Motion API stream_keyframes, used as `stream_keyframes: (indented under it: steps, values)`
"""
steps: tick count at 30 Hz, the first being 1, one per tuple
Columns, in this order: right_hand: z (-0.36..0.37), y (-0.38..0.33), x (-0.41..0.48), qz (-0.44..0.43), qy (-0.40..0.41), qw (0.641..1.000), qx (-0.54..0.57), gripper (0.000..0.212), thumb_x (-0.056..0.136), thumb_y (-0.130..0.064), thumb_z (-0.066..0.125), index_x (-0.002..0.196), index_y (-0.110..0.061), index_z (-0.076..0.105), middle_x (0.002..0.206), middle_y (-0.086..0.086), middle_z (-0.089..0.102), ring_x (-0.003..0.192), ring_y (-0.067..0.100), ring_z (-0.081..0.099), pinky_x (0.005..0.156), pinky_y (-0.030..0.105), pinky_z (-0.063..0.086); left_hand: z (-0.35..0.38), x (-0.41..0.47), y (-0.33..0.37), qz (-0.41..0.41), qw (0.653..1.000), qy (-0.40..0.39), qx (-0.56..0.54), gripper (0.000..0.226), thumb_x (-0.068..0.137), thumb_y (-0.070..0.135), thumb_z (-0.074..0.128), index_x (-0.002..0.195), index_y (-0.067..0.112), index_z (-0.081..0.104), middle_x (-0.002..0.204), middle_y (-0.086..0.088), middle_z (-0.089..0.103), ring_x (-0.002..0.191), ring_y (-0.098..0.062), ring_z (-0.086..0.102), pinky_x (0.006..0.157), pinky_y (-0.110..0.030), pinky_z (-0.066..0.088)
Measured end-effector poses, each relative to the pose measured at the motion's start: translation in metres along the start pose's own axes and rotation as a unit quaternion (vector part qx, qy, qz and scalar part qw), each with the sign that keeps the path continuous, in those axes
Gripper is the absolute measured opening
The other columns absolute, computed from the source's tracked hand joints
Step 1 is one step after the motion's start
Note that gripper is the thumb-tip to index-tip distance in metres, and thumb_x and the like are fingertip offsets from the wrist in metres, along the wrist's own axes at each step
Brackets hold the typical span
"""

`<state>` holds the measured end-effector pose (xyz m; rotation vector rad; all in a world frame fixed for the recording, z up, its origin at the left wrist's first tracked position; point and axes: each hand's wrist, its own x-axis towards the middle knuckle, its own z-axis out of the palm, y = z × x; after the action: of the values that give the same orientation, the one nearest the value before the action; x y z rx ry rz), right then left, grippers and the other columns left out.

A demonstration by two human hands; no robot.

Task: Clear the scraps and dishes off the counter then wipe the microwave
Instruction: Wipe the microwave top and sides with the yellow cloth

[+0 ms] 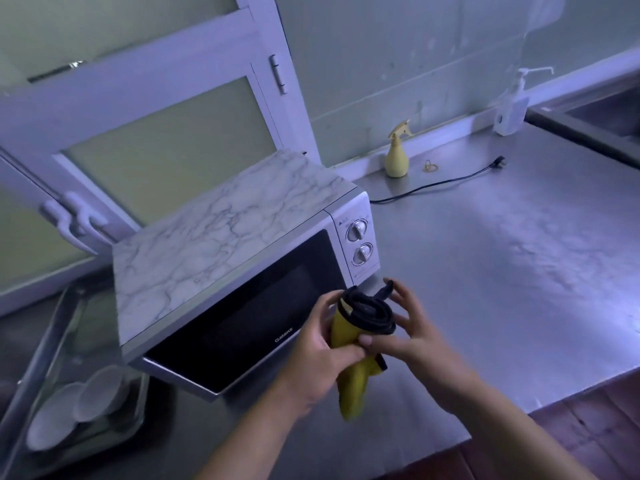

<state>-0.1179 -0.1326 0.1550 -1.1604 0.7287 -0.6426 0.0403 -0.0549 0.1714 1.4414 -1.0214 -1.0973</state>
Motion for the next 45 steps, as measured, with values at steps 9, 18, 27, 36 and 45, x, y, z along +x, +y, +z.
stream_keyframes:
  steps: [9, 18, 27, 36, 45]
  values:
    - [0.012, 0.006, 0.031, -0.052, 0.068, 0.990, 0.116, 0.033, 0.077, -0.022, 0.074, 0.110, -0.020, 0.075, 0.105, 0.012, 0.076, 0.102, 0.033, 0.071, 0.080, 0.045, 0.061, -0.028, 0.033, 0.038, -0.066, 0.988, -0.087, 0.111, 0.104, 0.077, 0.020, 0.083, 0.151, 0.050, 0.018, 0.126, 0.000, 0.067, 0.118, -0.014, 0.064, 0.103, -0.035, 0.050]
    - [0.053, -0.024, 0.105, -0.242, 0.273, 0.930, -0.046, 0.048, 0.093, -0.010, 0.062, 0.135, -0.033, 0.056, 0.122, -0.006, 0.069, 0.108, 0.014, 0.065, 0.099, 0.041, 0.052, -0.097, 0.151, 0.079, 0.088, 0.897, 0.105, 0.419, 0.036, 0.098, 0.021, 0.055, 0.132, 0.030, 0.058, 0.133, 0.008, 0.061, 0.126, -0.008, 0.052, 0.107, -0.022, 0.036]
    - [0.088, 0.024, 0.193, -0.369, 0.353, 0.808, -0.293, 0.072, 0.072, 0.012, 0.049, 0.140, -0.011, 0.055, 0.153, 0.016, 0.043, 0.148, 0.032, 0.031, 0.115, 0.066, 0.023, -0.125, 0.192, 0.041, 0.043, 0.779, 0.118, 0.614, 0.050, 0.103, 0.039, 0.033, 0.152, 0.037, 0.031, 0.163, -0.003, 0.026, 0.150, -0.025, 0.019, 0.121, -0.046, 0.013]
    - [0.093, 0.127, 0.218, -0.239, 0.396, 0.863, -0.204, 0.083, 0.071, -0.011, 0.038, 0.151, -0.032, 0.026, 0.161, 0.007, 0.020, 0.154, 0.029, 0.012, 0.122, 0.056, 0.007, -0.120, 0.192, 0.045, 0.048, 0.778, 0.141, 0.610, 0.057, 0.089, 0.050, 0.023, 0.144, 0.043, 0.035, 0.159, 0.004, 0.032, 0.148, -0.019, 0.022, 0.118, -0.048, 0.015]
    - [0.074, 0.111, 0.176, -0.107, 0.389, 0.914, 0.028, 0.069, 0.087, 0.011, 0.049, 0.132, -0.041, 0.052, 0.149, -0.006, 0.048, 0.142, 0.007, 0.039, 0.119, 0.046, 0.033, -0.121, 0.192, 0.045, 0.049, 0.791, 0.149, 0.592, 0.055, 0.090, 0.050, 0.028, 0.143, 0.043, 0.039, 0.158, 0.006, 0.033, 0.147, -0.018, 0.023, 0.117, -0.048, 0.016]
